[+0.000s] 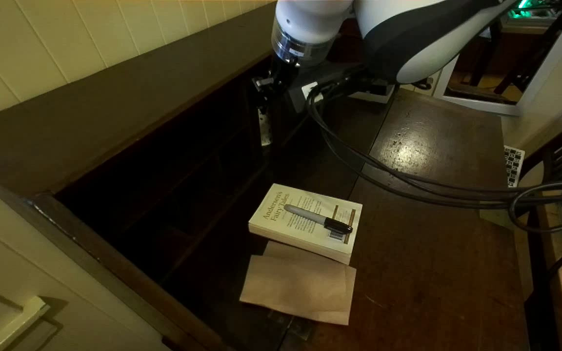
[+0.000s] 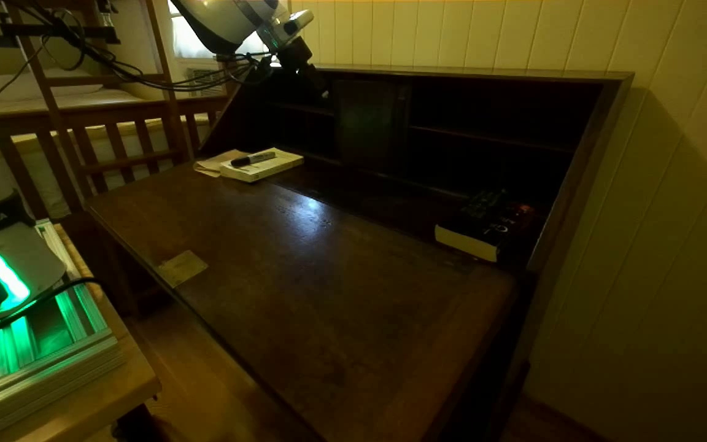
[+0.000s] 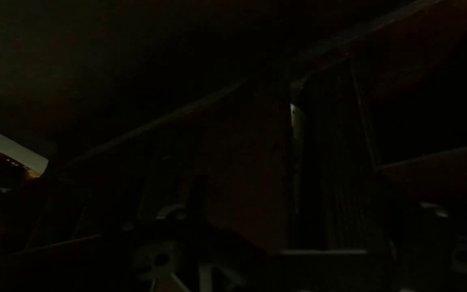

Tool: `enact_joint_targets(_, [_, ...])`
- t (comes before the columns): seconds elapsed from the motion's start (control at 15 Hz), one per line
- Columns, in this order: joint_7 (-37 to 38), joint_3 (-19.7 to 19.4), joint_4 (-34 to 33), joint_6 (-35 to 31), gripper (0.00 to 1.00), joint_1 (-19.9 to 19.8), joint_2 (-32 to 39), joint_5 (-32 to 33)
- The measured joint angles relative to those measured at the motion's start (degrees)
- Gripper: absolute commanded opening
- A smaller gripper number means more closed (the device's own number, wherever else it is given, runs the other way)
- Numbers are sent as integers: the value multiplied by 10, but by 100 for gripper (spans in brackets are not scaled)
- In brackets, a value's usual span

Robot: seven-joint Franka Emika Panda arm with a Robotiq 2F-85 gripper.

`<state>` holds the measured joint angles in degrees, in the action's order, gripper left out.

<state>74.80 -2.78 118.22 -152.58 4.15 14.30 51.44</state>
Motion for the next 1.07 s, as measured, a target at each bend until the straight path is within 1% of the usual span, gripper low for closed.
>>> enact_joint_targets(0.2, [45,-8,-6,5,100,7,6,39])
enact_joint_targets(0.47, [91,-15,-8,9,100,12,7,74])
enact_joint_targets(1.07, [202,-25,-16,11,100,14,12,156])
